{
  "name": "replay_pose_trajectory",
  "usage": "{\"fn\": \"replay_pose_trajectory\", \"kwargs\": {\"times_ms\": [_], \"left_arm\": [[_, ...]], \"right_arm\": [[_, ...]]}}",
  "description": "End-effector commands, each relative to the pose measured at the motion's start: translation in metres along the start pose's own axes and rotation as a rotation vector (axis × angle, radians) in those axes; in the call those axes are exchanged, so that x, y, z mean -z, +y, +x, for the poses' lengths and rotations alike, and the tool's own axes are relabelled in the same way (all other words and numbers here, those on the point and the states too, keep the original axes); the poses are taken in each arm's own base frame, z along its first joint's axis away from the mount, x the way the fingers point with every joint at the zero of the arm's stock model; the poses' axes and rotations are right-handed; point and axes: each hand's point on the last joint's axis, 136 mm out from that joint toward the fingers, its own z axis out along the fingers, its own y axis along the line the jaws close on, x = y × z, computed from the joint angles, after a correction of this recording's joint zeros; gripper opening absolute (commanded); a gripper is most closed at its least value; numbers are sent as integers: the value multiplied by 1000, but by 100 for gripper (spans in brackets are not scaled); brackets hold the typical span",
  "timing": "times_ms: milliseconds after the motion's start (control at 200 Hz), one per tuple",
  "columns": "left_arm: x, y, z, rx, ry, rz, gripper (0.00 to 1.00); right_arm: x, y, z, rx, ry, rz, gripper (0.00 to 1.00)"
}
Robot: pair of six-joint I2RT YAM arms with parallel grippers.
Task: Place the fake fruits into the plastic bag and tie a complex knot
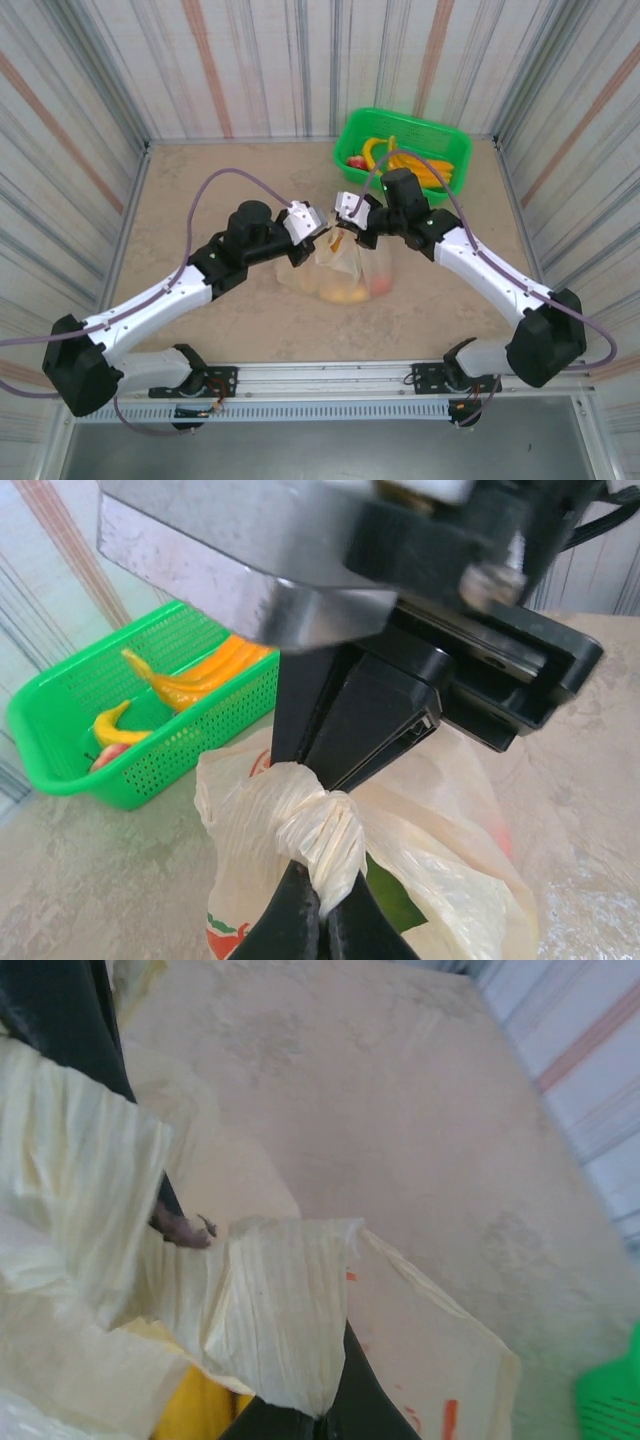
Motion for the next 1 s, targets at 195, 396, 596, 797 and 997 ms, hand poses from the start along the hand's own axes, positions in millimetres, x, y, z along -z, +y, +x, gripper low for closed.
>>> {"fn": "replay_pose_trajectory", "kwargs": {"times_ms": [195,396,596,797,997], "left_arm": [[31,-10,-14,170,9,-40,0],[60,-26,-16,172,18,-9,56],[122,-2,-52,167,-196,-121,95],[139,24,-68,314,-291,-106,90],[113,-7,-59,321,-215,143,93]], "right_arm": [[25,-66,-28,290,-34,598,0],[32,-66,-45,404,-97,646,0],[34,-61,-53,464,-183,579,0],[28,-57,-53,496,-202,572,0],[15,-54,-52,420,-241,519,0]]}}
